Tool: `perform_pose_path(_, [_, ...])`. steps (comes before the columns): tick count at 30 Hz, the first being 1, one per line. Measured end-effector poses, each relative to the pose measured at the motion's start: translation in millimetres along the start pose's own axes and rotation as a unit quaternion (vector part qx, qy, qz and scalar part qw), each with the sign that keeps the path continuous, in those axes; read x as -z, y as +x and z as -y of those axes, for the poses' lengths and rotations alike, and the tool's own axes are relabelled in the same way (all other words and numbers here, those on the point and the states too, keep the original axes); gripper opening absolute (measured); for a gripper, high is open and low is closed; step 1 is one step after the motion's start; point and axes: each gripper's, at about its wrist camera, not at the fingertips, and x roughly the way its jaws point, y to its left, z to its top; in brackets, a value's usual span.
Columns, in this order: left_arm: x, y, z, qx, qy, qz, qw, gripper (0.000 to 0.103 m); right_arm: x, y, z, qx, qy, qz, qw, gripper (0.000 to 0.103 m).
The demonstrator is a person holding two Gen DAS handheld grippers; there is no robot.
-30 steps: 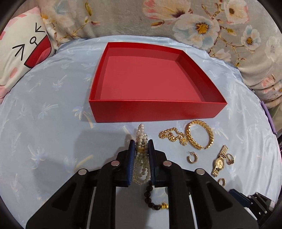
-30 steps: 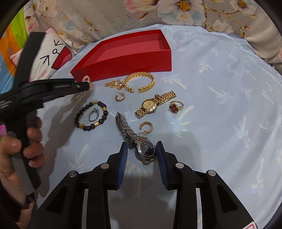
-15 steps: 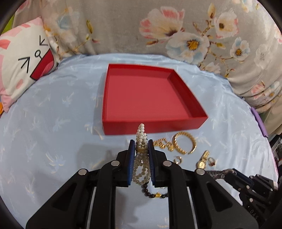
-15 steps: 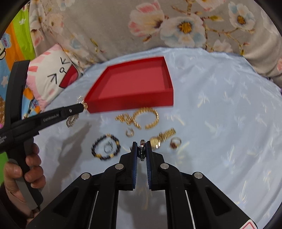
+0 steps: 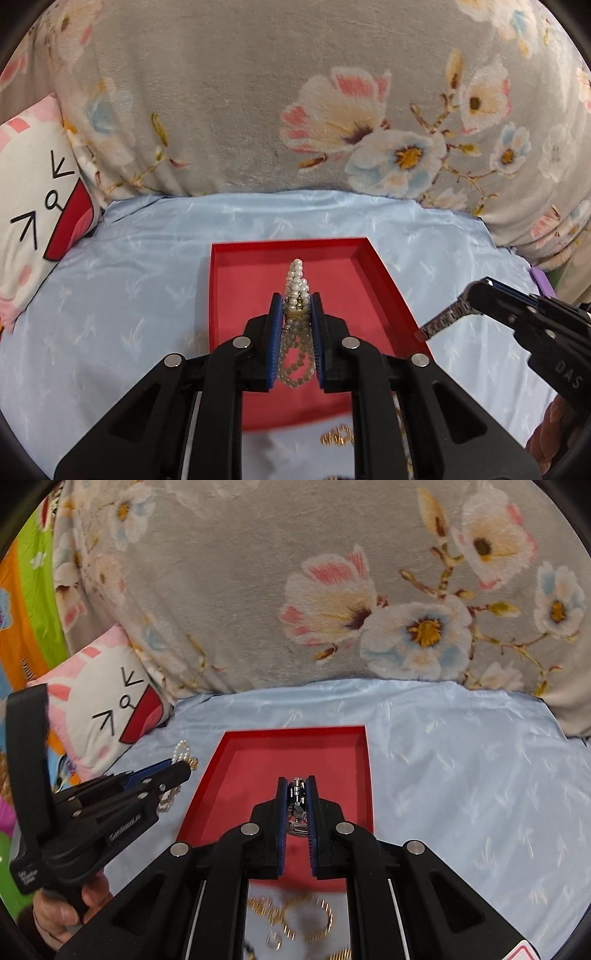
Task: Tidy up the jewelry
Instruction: 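Carry both items into the red box and open both tools, then lift both tools out of the red box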
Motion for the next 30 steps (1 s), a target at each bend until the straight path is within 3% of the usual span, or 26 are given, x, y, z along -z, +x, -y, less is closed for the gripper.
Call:
perform_pose_path(6, [-14, 65, -14, -0.024, 0.003, -0.017, 0.9996, 0.014, -26, 79, 19, 0.008, 0.026, -0.026, 0.999, 0.009])
perform_pose_path(16, [-9, 127, -28, -0.055, 0.005, -0.042, 0.9976, 0.015, -19, 162, 26, 0.022, 0.023, -0.077, 0.996, 0.009])
perform_pose_path(21, [-11, 126, -30, -0.076, 0.003, -0.026, 0.9968, 0.017, -17, 166, 24, 0.030, 0.019, -0.068, 0.997, 0.012])
perform_pose_path(26, [-11, 119, -29, -0.094, 0.003, -0.009, 0.9955, 0.048, -21, 147, 25, 0.033, 0.024, -0.044, 0.998, 0.028])
perform_pose_path(30, [-8, 100, -25, -0.094, 0.004, 0.002, 0.9956, 0.052, -14, 119, 24, 0.029, 0.026, -0.026, 0.999, 0.034])
